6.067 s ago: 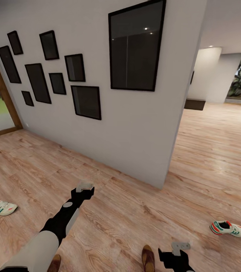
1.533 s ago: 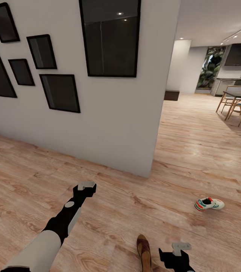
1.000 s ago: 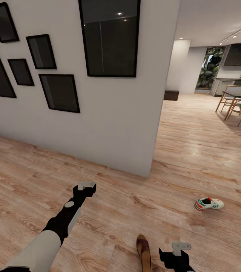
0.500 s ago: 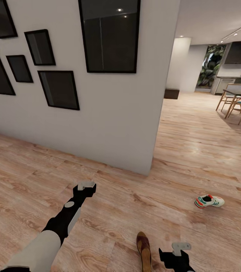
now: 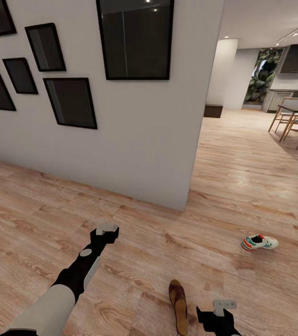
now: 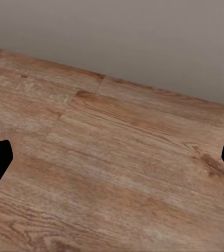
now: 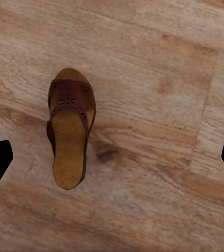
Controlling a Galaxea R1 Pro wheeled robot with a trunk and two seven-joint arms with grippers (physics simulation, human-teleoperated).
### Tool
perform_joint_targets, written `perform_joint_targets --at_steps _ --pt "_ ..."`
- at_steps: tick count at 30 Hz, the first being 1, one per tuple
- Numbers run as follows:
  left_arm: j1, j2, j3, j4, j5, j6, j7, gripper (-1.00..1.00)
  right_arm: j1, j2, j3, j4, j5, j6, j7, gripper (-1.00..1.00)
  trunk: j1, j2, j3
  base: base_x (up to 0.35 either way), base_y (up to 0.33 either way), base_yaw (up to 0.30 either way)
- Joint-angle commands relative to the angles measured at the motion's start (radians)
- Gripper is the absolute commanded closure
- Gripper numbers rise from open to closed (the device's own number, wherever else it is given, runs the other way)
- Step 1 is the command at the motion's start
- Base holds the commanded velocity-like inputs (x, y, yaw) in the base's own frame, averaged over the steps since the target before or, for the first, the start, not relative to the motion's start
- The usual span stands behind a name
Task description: Pick up the two gym shoes and the two sandals from the corridor floor and place them onto the hallstand (shoe rack) in the corridor, making sure they are on the rack and not on the floor. Arrange them so the two gym shoes are next to each other and the two sandals are next to each other.
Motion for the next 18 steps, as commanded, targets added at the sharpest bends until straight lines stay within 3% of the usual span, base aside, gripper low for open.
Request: perform_joint_targets --at_steps 1,18 --pt "-0.001 0.000 -0.001 0.001 0.000 -0.003 -0.001 -1.00 0.000 -0.001 0.000 -0.002 -0.002 0.006 -0.001 -1.00 0.004 -0.008 -0.006 0.000 0.000 0.000" --pt "-0.002 -0.001 0.001 -0.017 0.000 -0.002 -0.001 -1.00 0.000 0.001 0.001 -0.020 -0.003 0.016 -0.002 -1.00 0.069 -0.127 -0.087 0.000 0.000 0.000"
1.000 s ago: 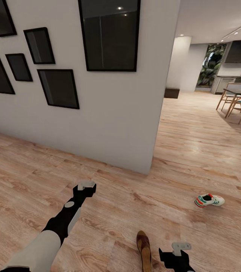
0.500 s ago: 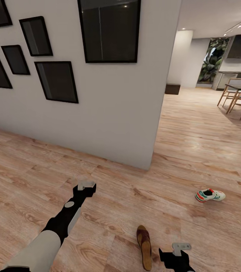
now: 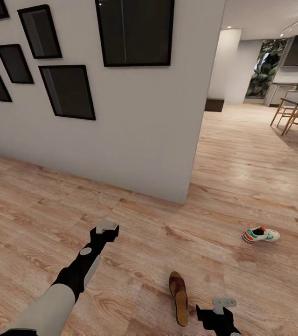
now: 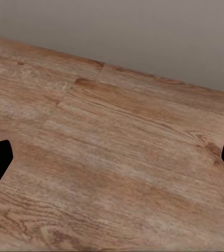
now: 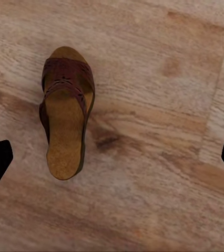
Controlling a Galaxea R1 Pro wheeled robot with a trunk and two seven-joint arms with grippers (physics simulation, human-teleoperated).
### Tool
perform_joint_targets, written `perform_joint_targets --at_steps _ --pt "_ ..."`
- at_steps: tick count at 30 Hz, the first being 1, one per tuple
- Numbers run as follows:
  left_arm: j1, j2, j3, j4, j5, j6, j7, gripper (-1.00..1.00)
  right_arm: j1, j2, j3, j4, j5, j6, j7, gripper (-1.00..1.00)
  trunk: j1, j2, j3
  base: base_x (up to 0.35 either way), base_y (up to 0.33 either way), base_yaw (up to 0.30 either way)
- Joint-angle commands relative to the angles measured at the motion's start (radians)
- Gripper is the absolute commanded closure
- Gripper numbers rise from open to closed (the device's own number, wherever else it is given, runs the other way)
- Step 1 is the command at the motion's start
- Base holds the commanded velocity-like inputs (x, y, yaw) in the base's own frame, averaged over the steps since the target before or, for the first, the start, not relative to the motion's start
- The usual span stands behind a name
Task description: Pick up the two gym shoes and the two sandals from the corridor floor and place them onto the hallstand (shoe rack) in the corridor, making sure they are on the rack and not on the floor. Arrange them so the two gym shoes are next to each other and the two sandals are next to each other.
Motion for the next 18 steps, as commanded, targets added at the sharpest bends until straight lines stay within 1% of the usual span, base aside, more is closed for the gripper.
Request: perform_joint_targets --at_steps 1,4,7,9,10,11,14,18 --pt "-0.001 -0.001 -0.001 -0.006 0.000 -0.003 -0.001 -1.00 0.000 0.000 0.000 -0.002 -0.001 0.006 -0.002 -1.00 0.004 -0.008 -0.006 0.000 0.000 0.004" --pt "-0.001 -0.005 -0.001 -0.030 0.001 -0.003 -0.001 -1.00 0.000 0.000 0.000 -0.002 -0.005 0.006 -0.001 -1.00 0.015 -0.029 -0.020 0.000 0.000 0.023" --pt "-0.001 -0.008 -0.002 -0.039 0.001 -0.002 -0.001 -1.00 0.000 0.000 0.000 -0.002 -0.019 0.006 -0.001 -1.00 0.027 -0.050 -0.034 0.000 0.000 0.045" --pt "-0.001 -0.009 -0.002 -0.044 0.001 -0.002 -0.001 -1.00 0.000 0.000 0.000 -0.001 -0.046 0.006 -0.001 -1.00 0.034 -0.064 -0.044 0.000 0.000 0.056" --pt "-0.001 -0.007 -0.001 -0.047 0.001 -0.001 -0.001 -1.00 0.000 0.001 0.002 -0.001 -0.075 0.006 -0.002 -1.00 0.038 -0.071 -0.049 0.000 0.000 0.061" --pt "-0.001 -0.007 -0.001 -0.047 0.001 -0.001 0.000 -1.00 0.000 0.001 0.003 -0.001 -0.082 0.006 -0.002 -1.00 0.042 -0.078 -0.054 0.000 0.000 0.063" --pt "-0.001 -0.006 -0.001 -0.047 -0.001 0.000 0.001 -1.00 0.000 0.000 0.004 -0.001 -0.094 0.006 -0.002 -1.00 0.054 -0.099 -0.068 0.000 0.000 0.065" --pt "0.000 -0.004 0.000 -0.047 -0.002 0.000 0.002 -1.00 0.000 0.000 0.002 -0.002 -0.098 0.005 0.001 -1.00 0.069 -0.127 -0.086 0.000 0.000 0.068"
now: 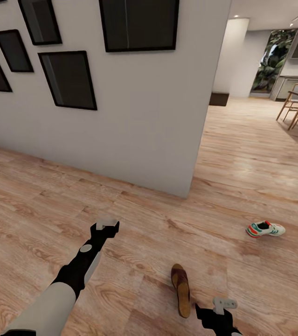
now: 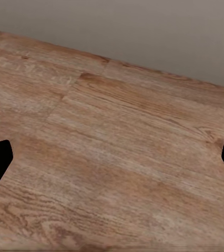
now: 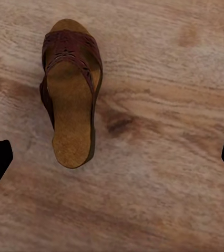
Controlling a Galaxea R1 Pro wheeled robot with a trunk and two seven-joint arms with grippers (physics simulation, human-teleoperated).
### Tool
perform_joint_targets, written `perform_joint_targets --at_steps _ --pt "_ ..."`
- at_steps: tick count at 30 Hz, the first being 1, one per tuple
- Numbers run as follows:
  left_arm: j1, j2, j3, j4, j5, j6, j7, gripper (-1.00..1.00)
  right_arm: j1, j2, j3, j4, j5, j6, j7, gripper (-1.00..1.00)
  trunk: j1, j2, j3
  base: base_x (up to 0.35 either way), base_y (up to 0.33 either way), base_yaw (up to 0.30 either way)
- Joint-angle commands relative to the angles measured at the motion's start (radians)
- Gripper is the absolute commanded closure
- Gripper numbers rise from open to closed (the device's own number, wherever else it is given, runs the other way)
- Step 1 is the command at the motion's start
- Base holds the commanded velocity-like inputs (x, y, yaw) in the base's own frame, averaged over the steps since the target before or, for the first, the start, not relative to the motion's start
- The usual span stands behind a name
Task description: Pick up the two gym shoes and the two sandals from the corridor floor and place them onto the hallstand (shoe rack) in the corridor, making sure they are on the rack and not on the floor. Arrange them so the two gym shoes are next to each other and the two sandals are next to each other.
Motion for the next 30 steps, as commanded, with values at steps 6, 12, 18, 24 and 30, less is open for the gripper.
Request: perform_joint_targets --at_steps 6,12,18,24,30 --pt "0.000 0.002 0.000 0.002 0.001 -0.002 0.000 -1.00 0.000 -0.001 0.001 -0.004 -0.012 -0.002 -0.002 -1.00 0.023 -0.043 -0.024 0.000 0.000 0.042" --pt "0.000 0.002 -0.001 0.001 0.000 -0.002 0.001 -1.00 0.000 -0.002 0.001 -0.004 -0.012 -0.003 -0.001 -1.00 0.023 -0.043 -0.024 0.000 0.000 0.006" --pt "0.000 0.002 -0.001 0.001 0.001 -0.001 0.003 -1.00 0.000 -0.001 0.001 -0.005 -0.012 -0.004 -0.002 -1.00 0.023 -0.043 -0.025 0.000 0.000 0.001" --pt "0.000 0.004 0.001 0.002 0.001 0.000 0.003 -1.00 0.001 -0.001 0.001 -0.005 -0.012 -0.003 -0.002 -1.00 0.023 -0.043 -0.025 0.000 0.000 0.000" --pt "0.000 0.003 0.000 0.002 0.000 0.000 0.003 -1.00 0.000 0.000 0.003 -0.004 -0.012 -0.001 -0.003 -1.00 0.027 -0.050 -0.034 0.000 0.000 0.010"
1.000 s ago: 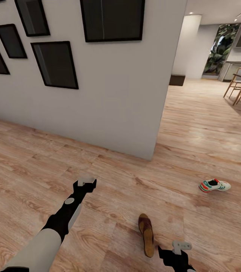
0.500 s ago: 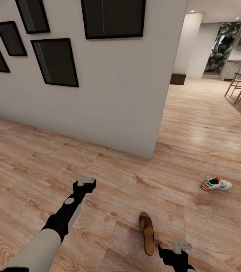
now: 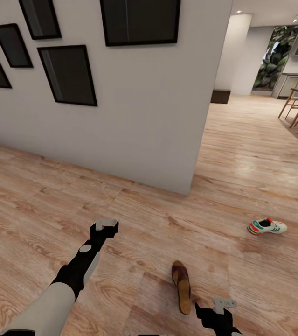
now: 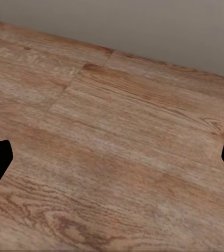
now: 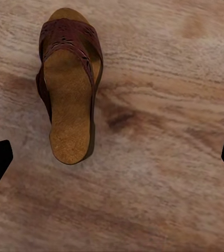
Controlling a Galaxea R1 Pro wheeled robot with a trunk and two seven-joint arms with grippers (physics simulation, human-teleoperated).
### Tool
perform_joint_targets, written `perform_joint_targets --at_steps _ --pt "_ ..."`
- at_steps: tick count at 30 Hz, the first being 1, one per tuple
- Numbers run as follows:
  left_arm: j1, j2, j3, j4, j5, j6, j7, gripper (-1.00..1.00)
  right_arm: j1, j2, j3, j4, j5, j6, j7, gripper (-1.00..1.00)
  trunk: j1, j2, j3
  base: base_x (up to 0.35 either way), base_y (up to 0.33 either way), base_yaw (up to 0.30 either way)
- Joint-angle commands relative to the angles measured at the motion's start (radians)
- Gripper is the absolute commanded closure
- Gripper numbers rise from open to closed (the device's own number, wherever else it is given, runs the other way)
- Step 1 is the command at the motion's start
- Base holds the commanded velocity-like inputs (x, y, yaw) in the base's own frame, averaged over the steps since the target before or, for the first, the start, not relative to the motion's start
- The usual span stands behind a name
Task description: Pick up the two gym shoes and the two sandals from the corridor floor and place them onto the hallstand (shoe rack) in the corridor, making sure they are on the rack and not on the floor. Arrange them so the two gym shoes are next to each other and the two sandals are next to each other.
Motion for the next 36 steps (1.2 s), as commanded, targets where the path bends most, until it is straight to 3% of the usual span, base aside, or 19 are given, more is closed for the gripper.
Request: perform_joint_targets --at_steps 1,11,18,21,27,36 --pt "-0.001 0.000 0.000 0.001 0.000 -0.003 0.000 -1.00 0.000 0.000 0.001 -0.002 -0.010 0.005 -0.002 -1.00 0.004 -0.008 -0.006 0.000 0.000 0.048" --pt "-0.001 -0.004 -0.001 -0.001 0.001 -0.003 -0.001 -1.00 0.000 0.000 0.006 -0.002 -0.006 0.010 -0.004 -1.00 0.042 -0.078 -0.052 0.000 0.000 0.093" --pt "-0.002 -0.022 -0.004 -0.009 0.001 0.023 -0.001 -1.00 0.000 0.000 0.002 -0.030 -0.003 0.014 -0.005 -1.00 0.045 -0.079 -0.080 0.000 0.000 0.023" --pt "-0.002 -0.034 -0.009 -0.010 0.001 0.045 -0.002 -1.00 -0.009 0.002 0.001 -0.091 -0.005 0.056 -0.010 -1.00 0.047 -0.080 -0.092 0.000 0.000 0.003" --pt "-0.002 -0.039 -0.020 -0.010 0.001 0.053 -0.003 -1.00 -0.138 0.003 0.000 -0.203 -0.005 0.258 -0.102 -1.00 0.049 -0.081 -0.115 0.000 0.000 0.000" --pt "-0.002 -0.037 -0.022 -0.044 0.001 0.054 -0.003 -1.00 -0.160 0.003 0.006 -0.217 -0.007 0.293 -0.121 -1.00 0.053 -0.083 -0.150 0.000 0.000 0.000"
